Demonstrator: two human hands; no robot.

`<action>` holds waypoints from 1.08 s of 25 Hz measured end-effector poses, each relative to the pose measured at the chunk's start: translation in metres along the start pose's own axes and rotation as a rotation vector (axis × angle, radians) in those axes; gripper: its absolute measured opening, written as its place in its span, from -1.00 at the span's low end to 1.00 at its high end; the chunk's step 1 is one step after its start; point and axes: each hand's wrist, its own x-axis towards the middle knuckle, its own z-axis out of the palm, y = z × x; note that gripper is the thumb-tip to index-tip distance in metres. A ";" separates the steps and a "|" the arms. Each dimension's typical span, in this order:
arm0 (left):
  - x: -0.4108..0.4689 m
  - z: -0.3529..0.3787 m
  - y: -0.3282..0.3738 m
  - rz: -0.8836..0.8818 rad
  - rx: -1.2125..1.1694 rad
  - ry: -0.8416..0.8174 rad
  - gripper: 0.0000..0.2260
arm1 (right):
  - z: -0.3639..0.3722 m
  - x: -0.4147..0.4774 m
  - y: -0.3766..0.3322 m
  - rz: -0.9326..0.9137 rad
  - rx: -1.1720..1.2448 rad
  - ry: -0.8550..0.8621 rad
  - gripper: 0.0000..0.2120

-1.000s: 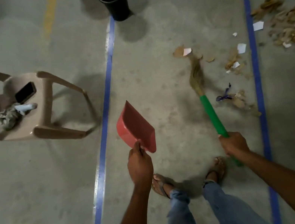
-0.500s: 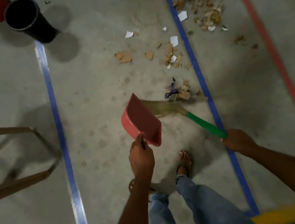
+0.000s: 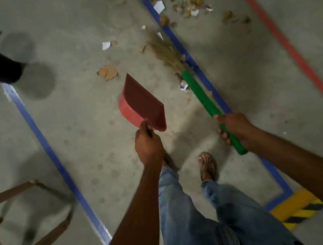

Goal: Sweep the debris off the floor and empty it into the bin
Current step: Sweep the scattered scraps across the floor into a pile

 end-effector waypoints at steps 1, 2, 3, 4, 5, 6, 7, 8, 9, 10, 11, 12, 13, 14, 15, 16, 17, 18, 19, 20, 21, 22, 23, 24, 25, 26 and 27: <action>0.006 -0.001 -0.001 0.005 0.009 -0.029 -0.65 | 0.009 -0.027 0.012 0.089 0.128 -0.007 -0.79; 0.013 -0.001 -0.002 0.019 0.021 -0.059 -0.64 | 0.019 -0.052 0.025 0.175 0.211 0.011 -0.76; 0.018 0.001 -0.003 0.045 0.039 -0.092 -0.64 | 0.030 -0.074 0.041 0.250 0.268 0.051 -0.72; 0.023 0.003 -0.004 0.077 0.054 -0.133 -0.63 | 0.043 -0.087 0.060 0.306 0.295 0.115 -0.69; 0.026 0.004 -0.005 0.109 0.062 -0.169 -0.63 | 0.056 -0.094 0.075 0.350 0.294 0.177 -0.66; 0.029 0.003 -0.007 0.139 0.076 -0.203 -0.64 | 0.068 -0.091 0.086 0.381 0.252 0.232 -0.64; 0.034 0.003 -0.007 0.163 0.099 -0.230 -0.64 | 0.080 -0.083 0.092 0.420 0.216 0.275 -0.63; 0.041 0.004 -0.007 0.178 0.129 -0.253 -0.64 | 0.090 -0.071 0.096 0.453 0.203 0.308 -0.65; 0.047 0.005 -0.007 0.184 0.163 -0.283 -0.63 | 0.102 -0.057 0.095 0.479 0.244 0.332 -0.70; 0.052 0.005 -0.009 0.185 0.189 -0.306 -0.63 | 0.113 -0.038 0.093 0.489 0.298 0.348 -0.77; 0.056 0.003 -0.011 0.185 0.203 -0.318 -0.64 | 0.122 -0.022 0.089 0.502 0.338 0.334 -0.80; 0.061 0.001 -0.013 0.182 0.210 -0.314 -0.64 | 0.132 -0.001 0.086 0.497 0.361 0.306 -0.79; 0.066 -0.002 -0.015 0.180 0.213 -0.295 -0.64 | 0.142 0.016 0.078 0.482 0.382 0.283 -0.78; 0.072 -0.005 -0.017 0.176 0.215 -0.268 -0.64 | 0.150 0.035 0.070 0.454 0.388 0.240 -0.79; 0.078 -0.009 -0.020 0.163 0.218 -0.238 -0.64 | 0.157 0.050 0.054 0.435 0.415 0.214 -0.80; 0.083 -0.014 -0.024 0.147 0.224 -0.207 -0.64 | 0.161 0.057 0.028 0.402 0.445 0.189 -0.82; 0.088 -0.019 -0.027 0.142 0.231 -0.176 -0.64 | 0.162 0.057 -0.001 0.373 0.483 0.190 -0.83; 0.092 -0.023 -0.030 0.144 0.234 -0.150 -0.64 | 0.162 0.056 -0.024 0.338 0.531 0.179 -0.84; 0.097 -0.026 -0.031 0.156 0.233 -0.135 -0.65 | 0.160 0.049 -0.042 0.323 0.576 0.162 -0.84; 0.101 -0.028 -0.032 0.166 0.229 -0.127 -0.66 | 0.161 0.043 -0.051 0.304 0.619 0.144 -0.81; 0.103 -0.029 -0.031 0.173 0.229 -0.127 -0.66 | 0.164 0.029 -0.053 0.295 0.640 0.170 -0.78; 0.104 -0.027 -0.028 0.178 0.233 -0.135 -0.66 | 0.168 0.018 -0.047 0.291 0.627 0.214 -0.74; 0.103 -0.024 -0.024 0.185 0.241 -0.155 -0.66 | 0.172 0.003 -0.036 0.296 0.572 0.264 -0.68; 0.100 -0.020 -0.020 0.195 0.245 -0.185 -0.66 | 0.176 -0.012 -0.019 0.297 0.508 0.310 -0.63; 0.095 -0.016 -0.015 0.211 0.246 -0.214 -0.66 | 0.179 -0.028 -0.001 0.303 0.451 0.362 -0.62; 0.090 -0.012 -0.013 0.236 0.247 -0.245 -0.66 | 0.181 -0.040 0.018 0.313 0.418 0.416 -0.64; 0.086 -0.008 -0.012 0.259 0.250 -0.278 -0.67 | 0.182 -0.049 0.038 0.345 0.405 0.459 -0.63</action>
